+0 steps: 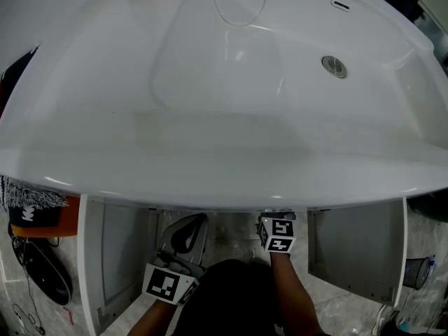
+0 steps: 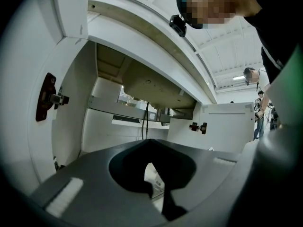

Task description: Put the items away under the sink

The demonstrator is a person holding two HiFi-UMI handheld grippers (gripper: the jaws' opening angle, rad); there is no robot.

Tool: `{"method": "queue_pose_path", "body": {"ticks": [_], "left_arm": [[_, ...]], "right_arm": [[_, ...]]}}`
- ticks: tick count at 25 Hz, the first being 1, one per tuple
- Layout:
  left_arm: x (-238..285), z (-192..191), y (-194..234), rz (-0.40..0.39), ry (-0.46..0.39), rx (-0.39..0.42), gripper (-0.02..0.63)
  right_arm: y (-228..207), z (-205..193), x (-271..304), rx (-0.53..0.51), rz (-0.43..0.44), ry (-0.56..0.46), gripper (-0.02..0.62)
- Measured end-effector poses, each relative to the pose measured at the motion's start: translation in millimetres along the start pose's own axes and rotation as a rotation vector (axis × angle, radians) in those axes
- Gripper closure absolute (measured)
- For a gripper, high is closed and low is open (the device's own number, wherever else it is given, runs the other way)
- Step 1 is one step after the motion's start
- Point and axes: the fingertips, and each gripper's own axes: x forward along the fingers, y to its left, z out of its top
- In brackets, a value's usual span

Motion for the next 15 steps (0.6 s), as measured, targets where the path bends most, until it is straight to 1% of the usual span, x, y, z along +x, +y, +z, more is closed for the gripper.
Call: {"method": "queue_pose_path", "body": {"ticks": [2,5,9,14,15], "left_arm": [[1.3,2.9,-0.5,-0.006,-0.016,0.0,0.598],[1.2,-1.0,0.1,-0.004,0.003,0.005,0.6],[1.4,-1.4,-0.3,-0.004,0.005,0.002,0.598],[1.6,-2.3,0.5,-0.001,0.009,-0.002,0.6],[1.6,-2.3,0.3,-0.002,0.007,-0.003,0.598]], "right_arm": [[-0.4,-0.8,2.2,0.0,-0.001,0.002,0.488],[-0.9,-3.4,5.1,-0.002,-0.001,0.009,0.488],[-1.6,-7.7,7.2,-0.006,0.0,0.015,0.488],[0.0,-21.9,7.8,-0.003,0.003,0.066,0.488],[-0.4,-22.0,8.2,-0.004,0.001,0.064,0.488]]}}
